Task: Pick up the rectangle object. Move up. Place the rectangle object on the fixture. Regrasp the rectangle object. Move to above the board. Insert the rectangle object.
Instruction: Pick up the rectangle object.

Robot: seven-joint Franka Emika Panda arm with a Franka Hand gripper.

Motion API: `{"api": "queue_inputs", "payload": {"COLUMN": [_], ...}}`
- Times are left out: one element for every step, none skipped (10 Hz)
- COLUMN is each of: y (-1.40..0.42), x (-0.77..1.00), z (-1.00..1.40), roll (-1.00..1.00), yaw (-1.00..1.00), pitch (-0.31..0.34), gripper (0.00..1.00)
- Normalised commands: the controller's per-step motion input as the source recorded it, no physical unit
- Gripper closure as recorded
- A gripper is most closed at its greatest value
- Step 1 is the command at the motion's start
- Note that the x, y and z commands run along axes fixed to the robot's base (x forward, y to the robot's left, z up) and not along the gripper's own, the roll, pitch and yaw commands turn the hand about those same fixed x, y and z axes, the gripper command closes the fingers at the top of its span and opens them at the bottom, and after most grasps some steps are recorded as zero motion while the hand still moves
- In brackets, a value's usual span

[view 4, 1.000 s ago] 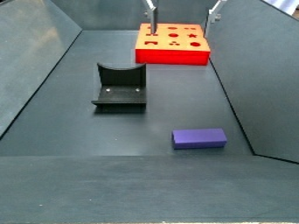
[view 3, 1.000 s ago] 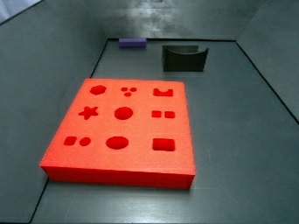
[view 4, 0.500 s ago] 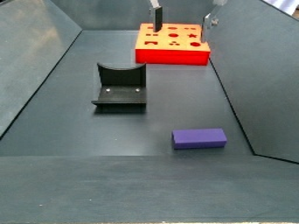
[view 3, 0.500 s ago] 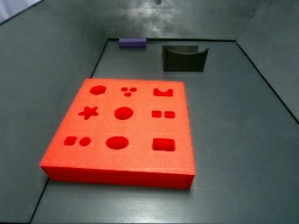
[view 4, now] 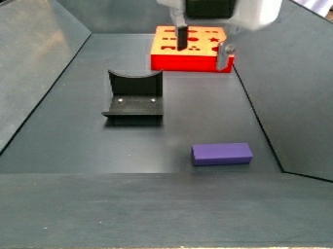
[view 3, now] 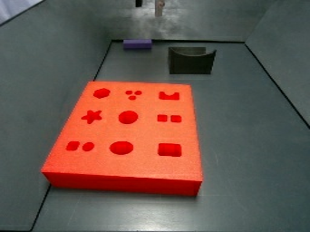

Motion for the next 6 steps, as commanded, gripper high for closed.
{"api": "queue_inputs", "payload": {"y": [0.09, 0.19, 0.28, 0.32, 0.41, 0.49], "x": [0.0, 0.0, 0.0, 0.0, 0.0, 0.0], "z": [-0.34, -0.39, -0.44, -0.45, -0.38, -0.38], "roll": [0.01, 0.02, 0.03, 0.04, 0.09, 0.09], "yaw": [-0.92, -0.81, -0.71, -0.66, -0.53, -0.45], "pitch": [0.0, 0.0, 0.0, 0.0, 0.016, 0.04], "gripper": [0.0, 0.0, 0.0, 0.0, 0.0, 0.0]}}
